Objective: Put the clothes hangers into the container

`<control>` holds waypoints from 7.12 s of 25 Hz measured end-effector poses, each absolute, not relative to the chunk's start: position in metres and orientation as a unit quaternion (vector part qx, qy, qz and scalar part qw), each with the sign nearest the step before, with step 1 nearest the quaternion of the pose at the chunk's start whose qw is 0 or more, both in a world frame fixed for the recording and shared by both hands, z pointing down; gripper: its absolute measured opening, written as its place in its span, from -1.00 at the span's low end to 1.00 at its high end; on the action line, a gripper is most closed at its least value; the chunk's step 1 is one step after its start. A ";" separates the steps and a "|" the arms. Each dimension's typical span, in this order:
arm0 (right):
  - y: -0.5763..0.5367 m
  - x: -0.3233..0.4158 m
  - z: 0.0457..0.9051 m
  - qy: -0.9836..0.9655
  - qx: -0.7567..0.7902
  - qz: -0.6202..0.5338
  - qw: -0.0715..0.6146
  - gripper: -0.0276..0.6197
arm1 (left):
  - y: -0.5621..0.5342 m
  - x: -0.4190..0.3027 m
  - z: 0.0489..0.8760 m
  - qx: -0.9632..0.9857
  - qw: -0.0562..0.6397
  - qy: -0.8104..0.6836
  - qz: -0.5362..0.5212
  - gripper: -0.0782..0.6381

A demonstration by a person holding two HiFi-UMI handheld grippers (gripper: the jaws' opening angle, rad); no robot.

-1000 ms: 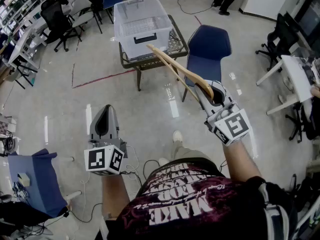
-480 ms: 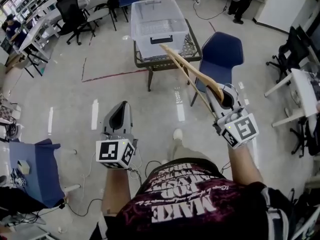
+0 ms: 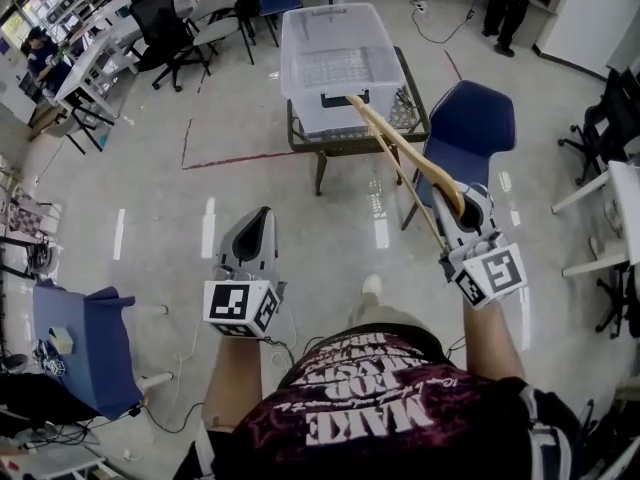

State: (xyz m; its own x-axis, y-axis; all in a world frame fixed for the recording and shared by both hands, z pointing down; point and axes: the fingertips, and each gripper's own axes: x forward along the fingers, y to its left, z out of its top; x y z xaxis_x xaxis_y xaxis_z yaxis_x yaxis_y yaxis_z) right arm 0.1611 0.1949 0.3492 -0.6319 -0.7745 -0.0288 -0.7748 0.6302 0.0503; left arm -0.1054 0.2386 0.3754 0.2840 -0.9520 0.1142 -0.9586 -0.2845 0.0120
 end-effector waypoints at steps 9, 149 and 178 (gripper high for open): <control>0.118 0.174 0.366 0.897 -0.442 0.007 0.000 -0.73 | 0.155 -0.087 0.388 0.815 0.053 -0.575 0.055 -0.76; -0.524 0.007 0.679 0.856 -0.344 -0.357 -0.145 -0.73 | -0.412 -0.177 0.478 0.796 0.131 -0.580 0.114 -0.76; -0.497 0.053 0.782 0.762 -0.422 -0.380 -0.310 0.13 | -0.372 -0.169 0.475 0.795 0.128 -0.579 0.130 -0.76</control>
